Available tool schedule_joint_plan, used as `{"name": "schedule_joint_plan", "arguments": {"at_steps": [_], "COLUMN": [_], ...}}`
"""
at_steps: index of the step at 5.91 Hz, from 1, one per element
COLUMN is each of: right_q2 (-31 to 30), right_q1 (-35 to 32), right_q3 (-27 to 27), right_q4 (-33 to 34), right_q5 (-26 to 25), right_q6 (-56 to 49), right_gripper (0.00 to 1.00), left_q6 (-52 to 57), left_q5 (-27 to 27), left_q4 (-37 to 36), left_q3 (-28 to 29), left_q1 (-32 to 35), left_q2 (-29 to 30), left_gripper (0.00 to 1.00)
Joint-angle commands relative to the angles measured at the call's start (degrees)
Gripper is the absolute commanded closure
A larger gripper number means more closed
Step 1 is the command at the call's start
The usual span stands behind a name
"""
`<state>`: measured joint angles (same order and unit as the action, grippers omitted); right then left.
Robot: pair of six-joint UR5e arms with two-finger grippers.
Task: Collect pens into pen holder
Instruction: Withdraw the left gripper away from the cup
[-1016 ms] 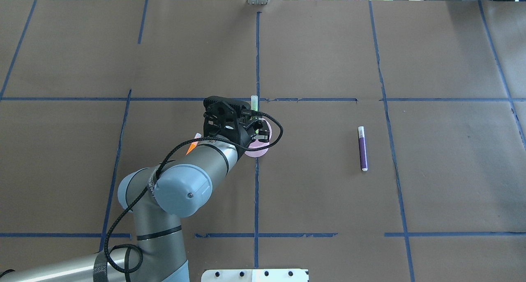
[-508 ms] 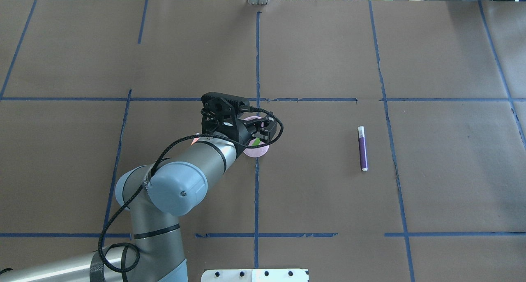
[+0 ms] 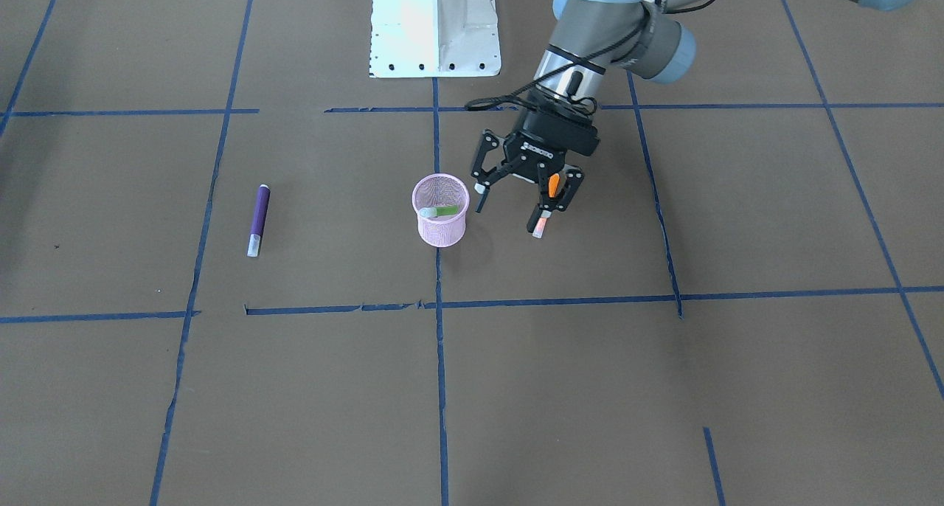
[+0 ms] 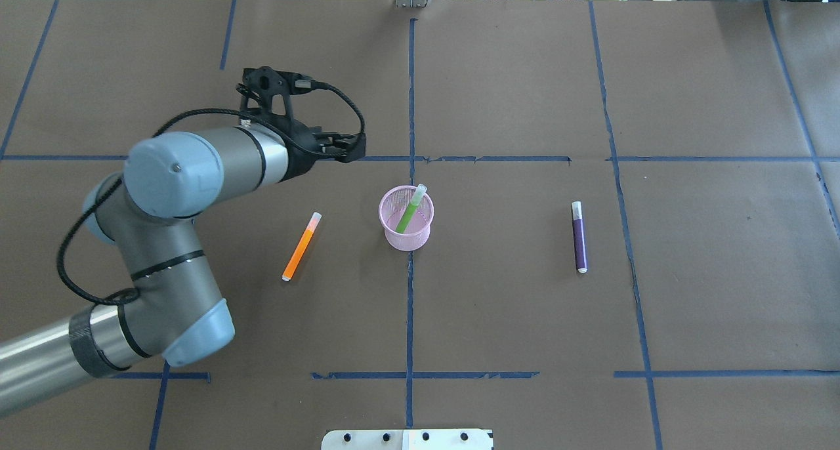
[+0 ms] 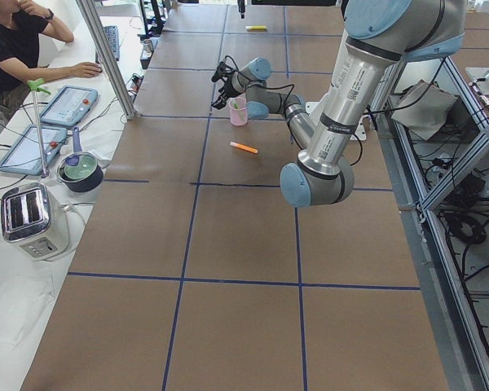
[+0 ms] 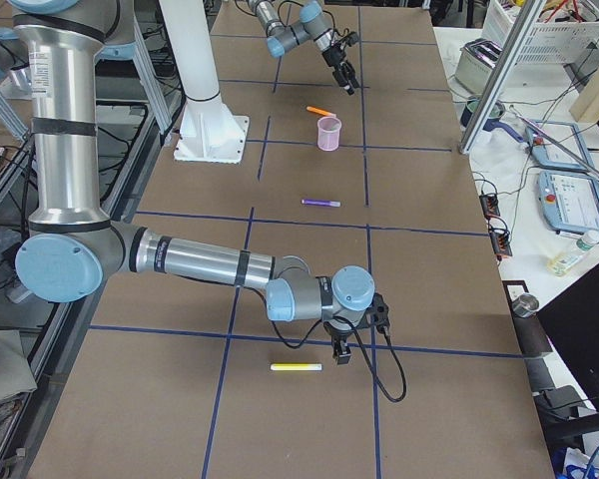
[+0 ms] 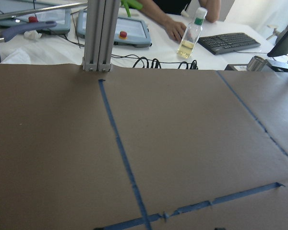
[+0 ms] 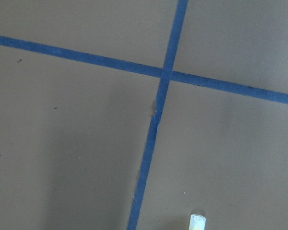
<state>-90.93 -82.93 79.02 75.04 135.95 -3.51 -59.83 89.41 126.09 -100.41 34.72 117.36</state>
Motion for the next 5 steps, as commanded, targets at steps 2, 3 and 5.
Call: {"name": "schedule_joint_plan", "arguments": {"at_steps": [2,3,5], "right_q2": [-1.87,-2.58,-4.33], "right_q1": [0.48,1.10,2.93], "right_q3": [-3.70,-4.22,-8.24], "right_q4": [-0.59,-0.59,-13.06], "right_q5": [-0.16,-0.16,-1.73], "right_q6": [0.17,0.08,1.39], "right_gripper": [0.01,0.02,0.03], "left_q6": [9.67,19.21,34.11], "left_q5": [16.38,16.84,16.76], "left_q4": [-15.98,-25.80,-36.52], "left_q3": [-0.83,-1.45,-3.11], "left_q1": [11.04,13.77,19.31], "left_q2": [-2.92,-2.93,-6.41], "left_gripper": [0.19,0.19,0.19]}}
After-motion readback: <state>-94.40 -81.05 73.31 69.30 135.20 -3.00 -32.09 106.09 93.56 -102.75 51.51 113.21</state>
